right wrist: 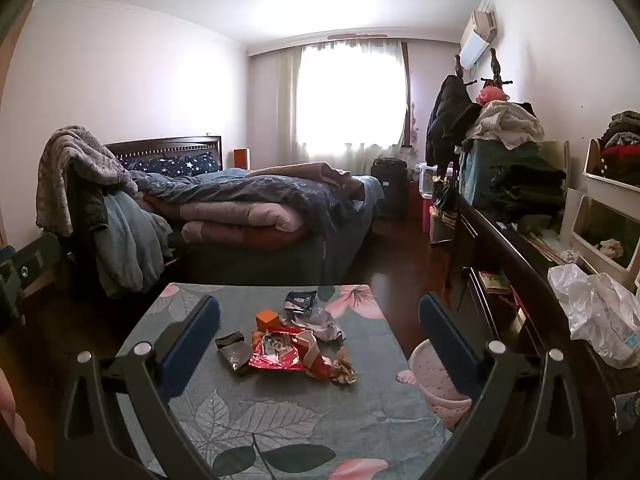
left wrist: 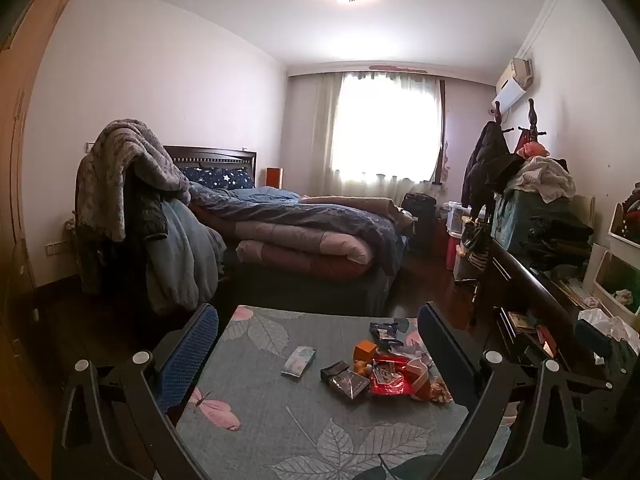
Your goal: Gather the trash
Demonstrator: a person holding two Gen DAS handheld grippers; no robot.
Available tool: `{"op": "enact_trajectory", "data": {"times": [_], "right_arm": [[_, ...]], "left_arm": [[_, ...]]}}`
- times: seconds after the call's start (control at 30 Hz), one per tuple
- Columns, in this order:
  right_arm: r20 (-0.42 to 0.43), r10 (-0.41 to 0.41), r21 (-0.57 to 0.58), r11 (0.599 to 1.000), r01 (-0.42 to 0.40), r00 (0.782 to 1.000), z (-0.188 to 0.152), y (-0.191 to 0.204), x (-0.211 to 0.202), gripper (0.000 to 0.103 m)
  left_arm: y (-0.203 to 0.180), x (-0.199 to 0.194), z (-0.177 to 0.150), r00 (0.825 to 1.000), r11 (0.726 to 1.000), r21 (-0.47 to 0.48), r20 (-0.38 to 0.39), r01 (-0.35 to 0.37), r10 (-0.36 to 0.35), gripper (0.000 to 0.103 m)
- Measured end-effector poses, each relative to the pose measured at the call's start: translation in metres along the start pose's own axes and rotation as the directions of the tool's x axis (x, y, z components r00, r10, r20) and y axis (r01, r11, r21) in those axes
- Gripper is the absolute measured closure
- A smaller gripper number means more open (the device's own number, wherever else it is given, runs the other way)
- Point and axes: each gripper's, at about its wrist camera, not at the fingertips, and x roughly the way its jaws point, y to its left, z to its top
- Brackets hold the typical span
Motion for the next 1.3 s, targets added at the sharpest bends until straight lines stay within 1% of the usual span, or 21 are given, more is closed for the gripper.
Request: {"op": "enact_trajectory", "data": {"times": [0.3, 0.33, 0.5, 0.8, 1.0, 1.3], "right_arm": [[-0.009, 0.002, 0.000, 1.000, -0.002, 1.000, 0.000, -0.001, 0.001, 0.003], [0.008, -0.005, -0.005, 1.000, 0.005, 1.000, -0.001, 0.002, -0.006, 0.003], [0.007, -0.005, -0.003, 1.000, 0.005, 1.000, -0.002, -0.003, -0.007, 0.003], [-0.012, -0.005, -0.008, 1.000, 0.005, 1.000, -0.004, -0.005, 0.006, 0.003], [-0.017, -0.003, -0.010, 1.000, 0.003, 1.000, -0.004, -0.006, 0.007, 0.003], [-0.022, -0.001, -0.014, 1.000, 0.001, 1.000, -0.006, -0.006, 0.009, 0.003]], "left_arm": [[0.000, 0.000, 0.000, 1.000, 1.000, -0.001, 0.005, 0.001, -0.001, 0.004], [0.000, 0.000, 0.000, 1.000, 1.000, 0.000, 0.007, 0.000, 0.000, 0.004], [0.000, 0.000, 0.000, 1.000, 1.000, 0.002, 0.006, -0.001, 0.001, 0.004], [0.000, 0.000, 0.000, 1.000, 1.000, 0.004, 0.001, -0.001, 0.001, 0.004], [-0.001, 0.007, -0.007, 1.000, 1.000, -0.003, -0.009, -0.006, 0.006, 0.004], [-0.003, 0.008, -0.008, 1.000, 1.000, 0.001, -0.015, -0.007, 0.007, 0.004]]}}
